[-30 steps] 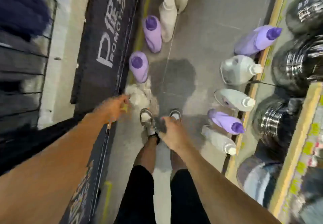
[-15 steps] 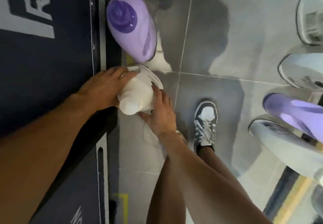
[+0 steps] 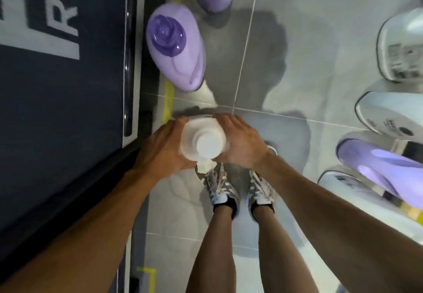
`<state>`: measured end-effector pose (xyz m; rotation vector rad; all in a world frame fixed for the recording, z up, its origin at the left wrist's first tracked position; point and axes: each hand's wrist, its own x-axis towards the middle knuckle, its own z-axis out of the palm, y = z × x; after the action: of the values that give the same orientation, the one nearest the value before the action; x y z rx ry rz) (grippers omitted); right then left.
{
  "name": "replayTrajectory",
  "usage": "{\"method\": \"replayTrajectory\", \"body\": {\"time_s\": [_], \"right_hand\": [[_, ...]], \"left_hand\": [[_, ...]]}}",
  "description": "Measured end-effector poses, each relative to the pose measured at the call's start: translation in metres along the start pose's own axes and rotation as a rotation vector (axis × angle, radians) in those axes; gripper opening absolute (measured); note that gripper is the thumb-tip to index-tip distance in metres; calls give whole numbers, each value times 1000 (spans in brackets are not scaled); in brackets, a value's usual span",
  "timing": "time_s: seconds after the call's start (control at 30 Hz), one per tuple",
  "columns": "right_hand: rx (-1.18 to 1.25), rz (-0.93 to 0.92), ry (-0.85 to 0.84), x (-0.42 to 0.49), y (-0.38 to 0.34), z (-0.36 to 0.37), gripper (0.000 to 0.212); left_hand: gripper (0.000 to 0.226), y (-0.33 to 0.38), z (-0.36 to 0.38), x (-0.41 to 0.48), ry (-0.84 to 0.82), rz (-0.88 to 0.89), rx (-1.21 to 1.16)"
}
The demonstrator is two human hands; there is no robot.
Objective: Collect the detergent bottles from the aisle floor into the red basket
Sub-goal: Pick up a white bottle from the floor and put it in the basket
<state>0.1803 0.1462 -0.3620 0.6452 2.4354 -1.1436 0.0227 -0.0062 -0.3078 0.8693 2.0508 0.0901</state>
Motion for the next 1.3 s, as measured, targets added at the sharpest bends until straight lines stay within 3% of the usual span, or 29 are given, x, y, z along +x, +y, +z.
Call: {"method": "replayTrajectory", "body": {"time_s": [0.27,0.47,0.6,0.73,0.97,1.2,1.3], "right_hand": [[4,-79,-68,-71,-59,-127,106],[-161,-149,-107,-184,-186,-318,96],[-290,-224,-31,-262,-291,-444,97],[-325,-305,138,-342,-378,-520,95],[-235,-428,197,-411,-476,-581,90],[-187,-644,23,-407,-539,-563,88],[-247,-771,-131,-402,-578,-543,90]], "left_hand": [[103,80,-85,-87,78,69,-56],[98,188,-219,-237,127,71,-54],[99,254,-317,-349,295,138,-180],[98,297,-381,-449,464,234,-241],[89,317,-443,-563,727,424,-439],[91,290,-427,-640,945,286,-554],[92,281,-403,-682,1071,111,-630]]}}
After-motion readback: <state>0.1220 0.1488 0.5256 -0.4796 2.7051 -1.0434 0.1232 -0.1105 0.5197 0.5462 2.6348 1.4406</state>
